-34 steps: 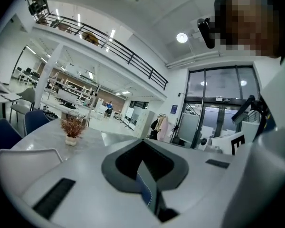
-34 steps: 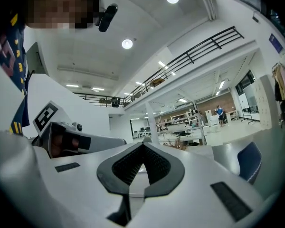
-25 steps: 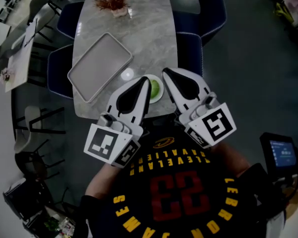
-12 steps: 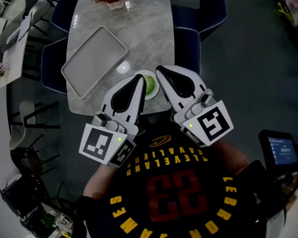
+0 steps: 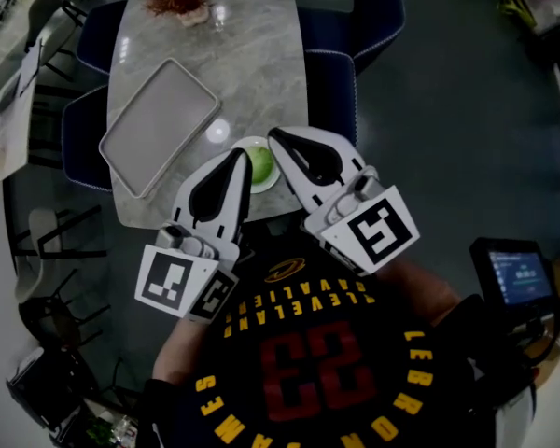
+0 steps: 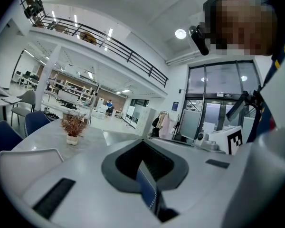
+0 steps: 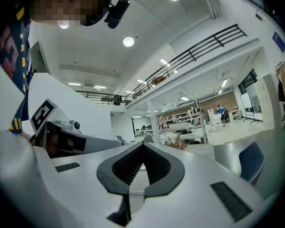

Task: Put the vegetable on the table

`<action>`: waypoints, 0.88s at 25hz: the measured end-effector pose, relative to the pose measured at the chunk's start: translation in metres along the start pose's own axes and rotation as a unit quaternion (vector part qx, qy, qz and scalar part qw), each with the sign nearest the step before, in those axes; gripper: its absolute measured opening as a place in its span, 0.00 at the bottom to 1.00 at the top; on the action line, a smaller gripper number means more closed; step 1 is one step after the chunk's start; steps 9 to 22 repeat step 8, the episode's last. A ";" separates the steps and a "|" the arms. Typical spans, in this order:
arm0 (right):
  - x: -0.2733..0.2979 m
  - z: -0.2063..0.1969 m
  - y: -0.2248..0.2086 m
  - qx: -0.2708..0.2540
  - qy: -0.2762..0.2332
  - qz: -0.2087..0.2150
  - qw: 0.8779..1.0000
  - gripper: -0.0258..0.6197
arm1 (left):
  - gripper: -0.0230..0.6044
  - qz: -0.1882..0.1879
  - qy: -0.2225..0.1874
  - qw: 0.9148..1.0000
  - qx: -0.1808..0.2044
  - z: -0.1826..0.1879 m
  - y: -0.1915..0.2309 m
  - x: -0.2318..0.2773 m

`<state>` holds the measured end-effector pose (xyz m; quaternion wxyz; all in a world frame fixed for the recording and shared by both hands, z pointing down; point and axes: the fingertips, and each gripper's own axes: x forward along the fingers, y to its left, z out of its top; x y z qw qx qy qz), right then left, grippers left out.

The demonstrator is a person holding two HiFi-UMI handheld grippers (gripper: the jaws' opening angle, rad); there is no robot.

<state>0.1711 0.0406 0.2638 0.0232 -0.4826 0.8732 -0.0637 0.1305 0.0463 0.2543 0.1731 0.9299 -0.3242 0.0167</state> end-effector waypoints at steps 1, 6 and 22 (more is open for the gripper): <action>0.004 -0.008 -0.001 -0.002 0.000 0.003 1.000 0.05 | 0.04 0.004 0.003 1.000 0.000 -0.006 0.006 0.001; 0.019 -0.007 0.006 0.018 -0.008 0.017 1.000 0.05 | 0.04 0.029 0.016 0.999 0.002 -0.003 0.019 -0.005; 0.020 0.004 0.009 0.026 -0.010 0.023 0.999 0.05 | 0.04 0.034 0.018 0.999 0.000 0.004 0.015 -0.006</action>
